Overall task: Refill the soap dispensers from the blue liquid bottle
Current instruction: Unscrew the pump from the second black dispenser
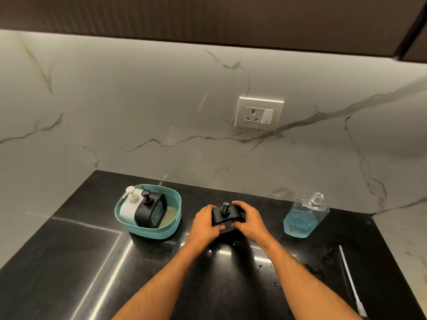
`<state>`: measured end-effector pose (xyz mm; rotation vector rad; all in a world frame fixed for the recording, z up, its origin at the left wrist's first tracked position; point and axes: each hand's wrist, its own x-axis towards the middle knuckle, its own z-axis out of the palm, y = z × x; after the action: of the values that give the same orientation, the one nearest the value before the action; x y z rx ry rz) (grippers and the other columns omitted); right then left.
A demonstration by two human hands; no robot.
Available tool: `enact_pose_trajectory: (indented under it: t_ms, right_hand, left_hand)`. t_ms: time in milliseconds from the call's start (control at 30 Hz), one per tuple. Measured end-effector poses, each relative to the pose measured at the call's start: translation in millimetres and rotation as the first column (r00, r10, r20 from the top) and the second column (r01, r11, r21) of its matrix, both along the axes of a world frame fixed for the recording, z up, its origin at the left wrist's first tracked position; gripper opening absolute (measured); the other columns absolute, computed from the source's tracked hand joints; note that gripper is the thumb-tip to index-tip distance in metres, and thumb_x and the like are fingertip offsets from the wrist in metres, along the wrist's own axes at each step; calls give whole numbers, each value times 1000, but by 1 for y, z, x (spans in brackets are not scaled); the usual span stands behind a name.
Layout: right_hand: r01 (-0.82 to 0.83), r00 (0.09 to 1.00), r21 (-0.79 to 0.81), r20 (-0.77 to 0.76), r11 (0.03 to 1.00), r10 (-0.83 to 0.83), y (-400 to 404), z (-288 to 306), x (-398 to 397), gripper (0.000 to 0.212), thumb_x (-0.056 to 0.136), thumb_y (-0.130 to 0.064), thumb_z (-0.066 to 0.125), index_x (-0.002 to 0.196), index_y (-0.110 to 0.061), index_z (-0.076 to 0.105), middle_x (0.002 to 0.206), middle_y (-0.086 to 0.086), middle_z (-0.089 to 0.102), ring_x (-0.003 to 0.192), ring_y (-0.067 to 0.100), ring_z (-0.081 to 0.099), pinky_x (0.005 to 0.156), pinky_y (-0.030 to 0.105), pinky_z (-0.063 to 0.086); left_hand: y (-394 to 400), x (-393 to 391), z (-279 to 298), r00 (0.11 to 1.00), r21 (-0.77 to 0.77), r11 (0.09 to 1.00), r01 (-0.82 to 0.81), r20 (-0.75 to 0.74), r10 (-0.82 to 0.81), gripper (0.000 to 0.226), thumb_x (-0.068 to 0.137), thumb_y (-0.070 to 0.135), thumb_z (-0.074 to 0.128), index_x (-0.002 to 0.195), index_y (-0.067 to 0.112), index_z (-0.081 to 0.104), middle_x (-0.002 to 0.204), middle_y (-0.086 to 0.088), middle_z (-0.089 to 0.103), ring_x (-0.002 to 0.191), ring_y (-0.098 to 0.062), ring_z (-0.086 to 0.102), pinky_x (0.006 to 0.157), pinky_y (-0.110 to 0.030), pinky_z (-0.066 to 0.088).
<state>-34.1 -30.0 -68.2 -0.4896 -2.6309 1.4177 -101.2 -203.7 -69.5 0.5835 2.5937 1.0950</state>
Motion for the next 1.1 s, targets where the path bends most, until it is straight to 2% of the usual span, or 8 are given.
enact_pose_trajectory:
  t_ms: [167,333,400,500,633,733,933,1100]
  right_hand:
    - [16,999,66,-35,998,-13,1,10,19,65,69,1,86,129,-14,66,123,1,69,117,17,65,103,36,54]
    - [38,998,146,-64,989,-29,-6,14,78,55,66,-11,89,117,-22,69,111,-10,70,103,7,66,90,30,58]
    - [37,998,158,-55,987,-28,-11,12,104,55,64,-13,90,114,-23,70,108,-12,70,99,5,66,86,29,58]
    - [5,1000,163,-27,987,0,-19,7,140,56,63,-16,92,113,-25,69,107,-14,68,99,3,64,85,33,58]
    - [17,997,237,-80,971,2,-33,8,169,66,61,-51,92,116,-24,67,110,-15,64,104,3,58,92,21,48]
    - [61,988,340,-157,939,-8,-45,12,176,62,60,-62,85,105,-25,67,101,-15,59,96,5,52,86,16,42]
    - [88,988,411,-150,907,-28,-55,19,177,38,67,-42,89,85,-18,65,83,-8,58,76,11,53,68,27,45]
    - [-79,991,289,-84,954,108,-50,34,173,29,66,-13,88,91,-14,73,88,-6,65,80,13,61,73,29,47]
  left_hand:
    - [-4,10,2,999,37,999,39,-19,-38,49,77,24,87,119,21,64,111,9,64,101,-10,60,84,-23,44]
    - [-14,49,2,991,48,990,131,-21,-131,47,73,19,85,116,23,65,106,13,62,95,-6,60,74,-6,39]
    - [-18,69,0,984,47,983,176,-7,-176,47,72,16,82,115,21,65,106,10,64,95,-9,61,76,-8,42]
    - [-22,100,-1,975,55,975,216,30,-218,49,65,19,69,114,17,66,107,4,67,95,-15,63,81,-27,52]
    - [-27,133,-7,970,85,967,239,28,-242,46,66,21,71,111,15,66,105,1,69,94,-16,65,83,-37,55]
    - [-30,146,-9,974,89,971,221,33,-225,44,67,19,69,111,14,66,103,2,68,92,-15,64,82,-38,55]
    - [-31,158,-5,976,74,973,217,5,-218,38,71,15,67,108,15,65,100,1,67,88,-16,63,78,-40,54]
    - [-31,163,-1,976,58,975,216,9,-217,42,67,27,60,107,18,65,99,3,66,88,-14,62,78,-38,54]
